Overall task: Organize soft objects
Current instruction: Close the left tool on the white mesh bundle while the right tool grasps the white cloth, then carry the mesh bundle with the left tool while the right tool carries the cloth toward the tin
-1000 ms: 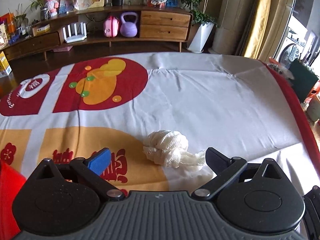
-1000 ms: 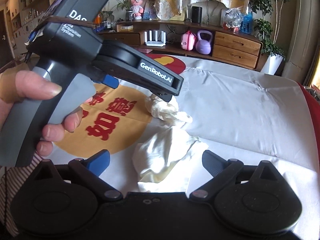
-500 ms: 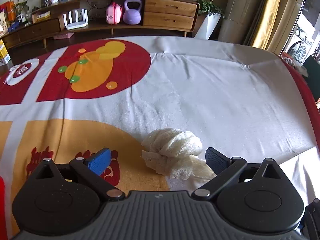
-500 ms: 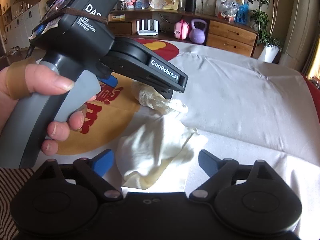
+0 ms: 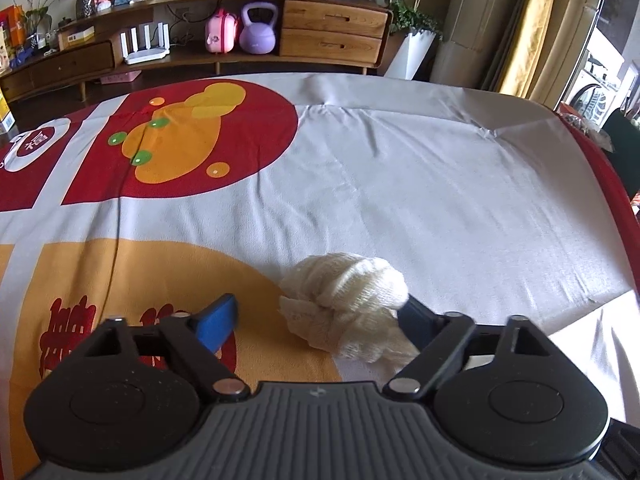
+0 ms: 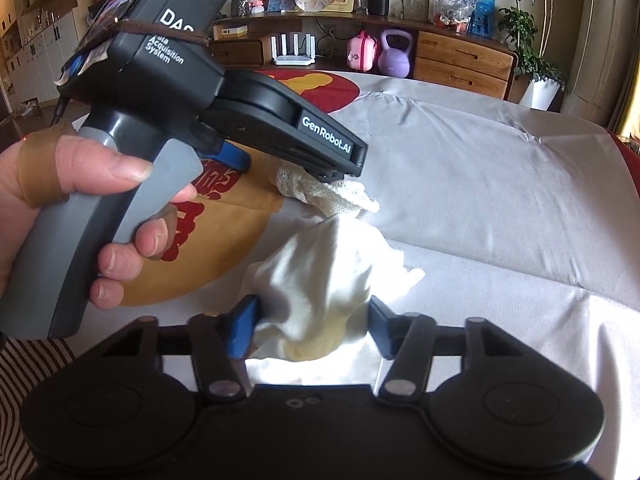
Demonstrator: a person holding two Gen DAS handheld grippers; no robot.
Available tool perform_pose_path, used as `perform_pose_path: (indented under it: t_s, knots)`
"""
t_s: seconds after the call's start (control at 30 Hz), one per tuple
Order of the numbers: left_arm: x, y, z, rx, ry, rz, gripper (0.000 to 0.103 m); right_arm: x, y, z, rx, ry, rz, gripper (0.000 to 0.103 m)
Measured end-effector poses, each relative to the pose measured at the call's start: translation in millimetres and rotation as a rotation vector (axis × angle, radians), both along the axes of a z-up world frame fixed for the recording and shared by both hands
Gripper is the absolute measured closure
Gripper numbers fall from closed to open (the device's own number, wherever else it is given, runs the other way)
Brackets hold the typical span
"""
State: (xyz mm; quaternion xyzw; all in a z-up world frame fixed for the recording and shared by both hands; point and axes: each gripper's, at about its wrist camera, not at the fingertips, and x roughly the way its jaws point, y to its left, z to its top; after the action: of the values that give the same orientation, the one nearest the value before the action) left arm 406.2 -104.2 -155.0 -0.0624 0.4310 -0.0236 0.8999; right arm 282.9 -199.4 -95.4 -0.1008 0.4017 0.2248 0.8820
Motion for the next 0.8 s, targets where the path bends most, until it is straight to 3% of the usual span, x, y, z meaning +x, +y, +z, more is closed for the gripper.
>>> perform_pose_path:
  t_s: [0.23, 0.47, 0.8]
  knots:
    - [-3.0, 7.3, 4.6, -0.04, -0.003, 0.005, 0.055, -3.6, -1.2, 2.6, 0.03, 0.006, -0.025, 0.069]
    - [-10.8, 19.5, 10.9, -0.034, -0.019, 0.034, 0.06, -7.8, -9.0, 6.5, 0.097, 0.019, -0.081, 0.085]
    - [-37.0, 40.8, 30.4, -0.034, -0.023, 0.061, 0.06, -22.8, -13.6, 23.3, 0.153, 0.021, -0.138, 0.088]
